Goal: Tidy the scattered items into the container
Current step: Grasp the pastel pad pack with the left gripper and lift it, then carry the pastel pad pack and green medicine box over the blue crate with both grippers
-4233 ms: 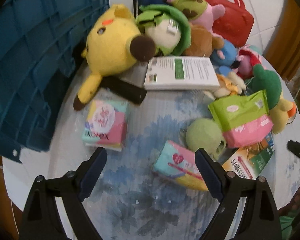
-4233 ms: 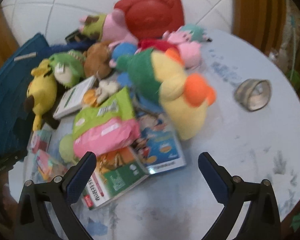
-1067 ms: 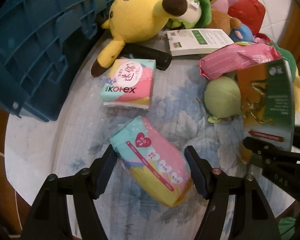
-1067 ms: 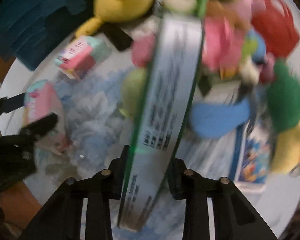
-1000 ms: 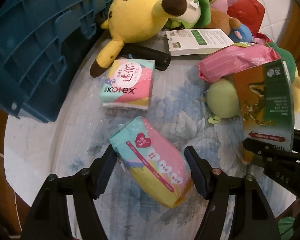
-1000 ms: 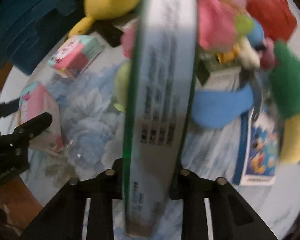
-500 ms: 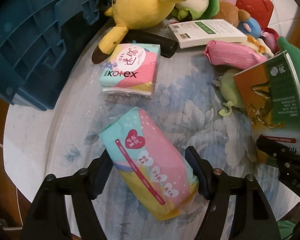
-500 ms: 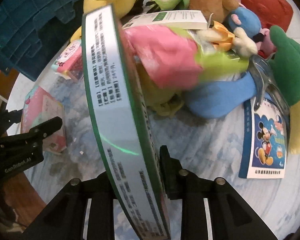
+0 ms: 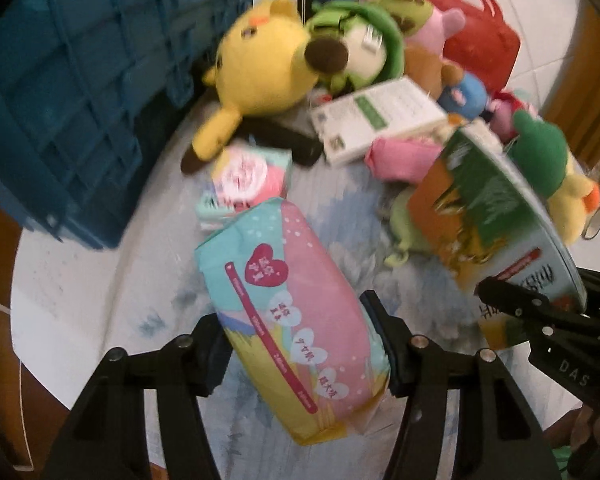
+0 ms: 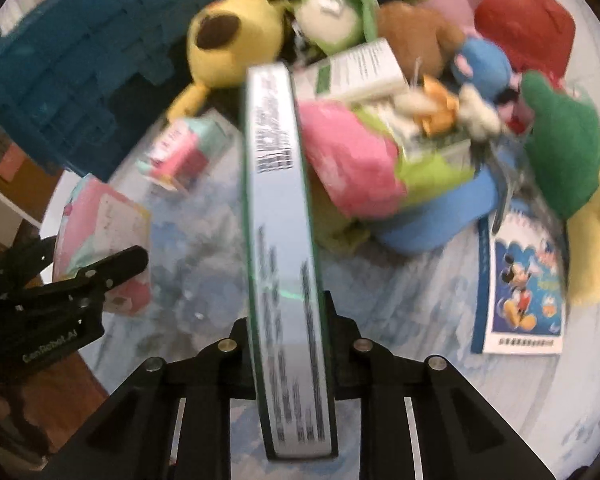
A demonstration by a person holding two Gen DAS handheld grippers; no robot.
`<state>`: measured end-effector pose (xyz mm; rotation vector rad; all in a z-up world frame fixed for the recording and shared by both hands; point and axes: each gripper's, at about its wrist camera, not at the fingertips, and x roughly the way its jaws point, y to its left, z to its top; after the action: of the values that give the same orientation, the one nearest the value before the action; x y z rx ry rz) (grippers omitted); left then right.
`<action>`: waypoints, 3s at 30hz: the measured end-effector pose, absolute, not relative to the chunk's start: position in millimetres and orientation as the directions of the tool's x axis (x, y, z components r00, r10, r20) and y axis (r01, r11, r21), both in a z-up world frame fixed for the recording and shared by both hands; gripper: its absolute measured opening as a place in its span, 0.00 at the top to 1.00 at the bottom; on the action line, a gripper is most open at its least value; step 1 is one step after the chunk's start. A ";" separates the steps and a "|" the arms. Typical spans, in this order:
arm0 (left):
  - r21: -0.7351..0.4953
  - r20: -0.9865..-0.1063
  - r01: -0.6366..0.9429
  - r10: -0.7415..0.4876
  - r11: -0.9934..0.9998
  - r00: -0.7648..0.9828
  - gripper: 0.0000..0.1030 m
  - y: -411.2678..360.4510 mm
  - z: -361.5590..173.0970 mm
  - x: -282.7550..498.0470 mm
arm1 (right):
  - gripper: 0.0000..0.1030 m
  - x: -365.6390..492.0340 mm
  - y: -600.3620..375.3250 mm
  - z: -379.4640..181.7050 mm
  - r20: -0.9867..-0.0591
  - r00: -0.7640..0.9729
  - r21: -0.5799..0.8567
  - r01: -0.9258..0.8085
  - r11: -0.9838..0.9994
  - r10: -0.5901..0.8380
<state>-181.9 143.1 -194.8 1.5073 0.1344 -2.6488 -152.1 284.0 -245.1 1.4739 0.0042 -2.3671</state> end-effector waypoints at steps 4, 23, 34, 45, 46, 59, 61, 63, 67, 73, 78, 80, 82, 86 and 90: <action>-0.022 -0.849 0.118 -0.044 -0.993 -0.527 0.43 141.4 -184.6 -181.8 | 0.80 -157.1 276.7 -220.0 -0.841 -0.446 0.179 0.308 -0.934 -0.308; -0.055 -0.794 0.080 -0.005 -0.995 -0.608 0.43 144.5 -136.3 -167.6 | 0.81 -145.4 258.8 -149.8 -0.762 -0.580 0.107 0.327 -0.939 -0.289; -0.047 -0.731 0.045 0.004 -0.998 -0.682 0.43 145.8 -90.6 -170.2 | 0.81 -146.9 252.6 -102.4 -0.703 -0.652 0.066 0.335 -0.940 -0.282; -0.030 -0.701 0.009 0.014 -0.999 -0.713 0.43 133.6 -69.1 -176.0 | 0.81 -152.5 241.2 -74.2 -0.669 -0.697 0.040 0.312 -0.949 -0.258; -0.029 -0.699 0.006 0.016 -1.000 -0.715 0.43 131.5 -67.3 -176.8 | 0.81 -153.0 239.7 -72.8 -0.667 -0.701 0.037 0.309 -0.950 -0.254; -0.007 -0.605 -0.011 0.013 -1.000 -0.796 0.43 104.8 -5.2 -205.5 | 0.81 -176.5 219.5 -32.5 -0.612 -0.751 0.020 0.298 -0.954 -0.247; -0.004 -0.592 0.024 -0.017 -1.000 -0.806 0.43 97.4 6.4 -212.5 | 0.81 -186.7 213.5 -23.9 -0.600 -0.753 0.013 0.328 -0.944 -0.270; -0.012 -0.588 0.052 -0.035 -0.999 -0.808 0.43 85.6 19.3 -220.9 | 0.81 -198.5 205.3 -13.8 -0.585 -0.753 0.015 0.363 -0.932 -0.302; -0.025 -0.547 0.114 -0.082 -0.993 -0.833 0.43 52.4 50.8 -230.7 | 0.81 -220.5 179.2 12.0 -0.539 -0.764 -0.002 0.422 -0.907 -0.354; -0.013 -0.484 0.202 -0.171 -0.979 -0.858 0.43 -20.7 96.3 -239.0 | 0.81 -246.1 117.1 63.5 -0.453 -0.784 -0.027 0.489 -0.872 -0.425; 0.028 -0.501 0.262 -0.240 -0.965 -0.831 0.43 -97.0 105.8 -251.0 | 0.81 -262.8 62.2 92.2 -0.376 -0.791 0.005 0.520 -0.854 -0.483; 0.034 -0.527 0.270 -0.247 -0.962 -0.813 0.43 -124.3 97.7 -255.4 | 0.81 -273.4 33.1 94.1 -0.373 -0.777 0.028 0.538 -0.843 -0.508; 0.025 -0.565 0.282 -0.247 -0.959 -0.787 0.43 -153.0 84.5 -262.9 | 0.81 -284.9 1.5 87.8 -0.397 -0.748 0.048 0.561 -0.826 -0.531; 0.029 -0.620 0.293 -0.247 -0.956 -0.745 0.43 -192.1 57.3 -275.7 | 0.81 -311.2 -55.9 58.9 -0.478 -0.688 0.085 0.582 -0.809 -0.545; 0.014 -0.656 0.310 -0.242 -0.951 -0.714 0.43 -224.0 33.1 -287.2 | 0.81 -325.9 -97.2 30.8 -0.555 -0.649 0.071 0.587 -0.807 -0.521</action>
<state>-287.2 -224.0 33.1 0.9975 0.1397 -2.6573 -325.9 -97.2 30.8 0.7594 0.1523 -2.3987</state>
